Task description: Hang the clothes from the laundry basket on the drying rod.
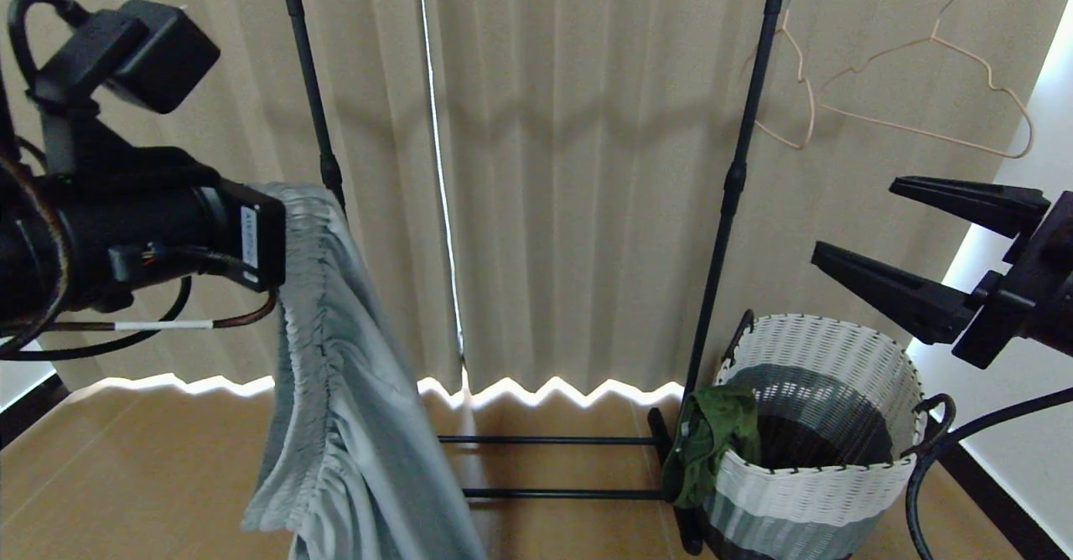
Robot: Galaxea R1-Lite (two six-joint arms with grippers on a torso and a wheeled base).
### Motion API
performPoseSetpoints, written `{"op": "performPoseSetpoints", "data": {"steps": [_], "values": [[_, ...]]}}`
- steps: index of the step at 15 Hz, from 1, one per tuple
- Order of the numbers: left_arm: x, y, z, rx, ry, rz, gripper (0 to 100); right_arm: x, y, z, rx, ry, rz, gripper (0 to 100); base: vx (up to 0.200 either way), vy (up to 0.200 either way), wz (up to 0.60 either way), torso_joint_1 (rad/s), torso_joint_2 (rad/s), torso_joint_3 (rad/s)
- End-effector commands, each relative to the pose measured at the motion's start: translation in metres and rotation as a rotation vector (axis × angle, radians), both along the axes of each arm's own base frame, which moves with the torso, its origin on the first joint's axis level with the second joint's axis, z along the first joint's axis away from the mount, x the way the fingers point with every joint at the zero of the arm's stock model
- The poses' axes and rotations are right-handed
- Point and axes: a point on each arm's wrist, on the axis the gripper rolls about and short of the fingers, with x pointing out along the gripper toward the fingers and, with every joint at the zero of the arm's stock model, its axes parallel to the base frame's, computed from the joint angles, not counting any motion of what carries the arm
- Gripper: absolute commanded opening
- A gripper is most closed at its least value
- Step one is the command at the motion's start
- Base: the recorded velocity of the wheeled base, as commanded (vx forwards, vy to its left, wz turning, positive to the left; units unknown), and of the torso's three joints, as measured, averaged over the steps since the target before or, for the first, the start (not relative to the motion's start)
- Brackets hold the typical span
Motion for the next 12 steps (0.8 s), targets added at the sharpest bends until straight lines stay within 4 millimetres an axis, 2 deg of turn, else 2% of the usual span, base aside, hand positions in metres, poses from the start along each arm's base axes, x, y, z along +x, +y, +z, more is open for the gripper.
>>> {"op": "performPoseSetpoints", "data": {"steps": [1,3,7,12], "values": [[-0.019,0.022,-0.004,-0.01,-0.032,0.053,0,0.001,-0.013,-0.008,-0.022,0.013,-0.124,100,0.0,0.0,0.0,0.0,0.0,0.0],[-0.029,0.03,-0.013,-0.016,-0.048,0.079,0,-0.002,-0.017,-0.014,-0.047,0.019,-0.225,100,0.0,0.0,0.0,0.0,0.0,0.0],[-0.06,0.039,-0.041,-0.034,-0.075,0.029,0,-0.02,-0.028,-0.02,-0.052,0.004,-0.282,100,0.0,0.0,0.0,0.0,0.0,0.0],[-0.065,0.04,-0.049,-0.052,-0.127,0.007,0,-0.024,-0.042,-0.018,-0.054,-0.018,-0.371,100,0.0,0.0,0.0,0.0,0.0,0.0]]}}
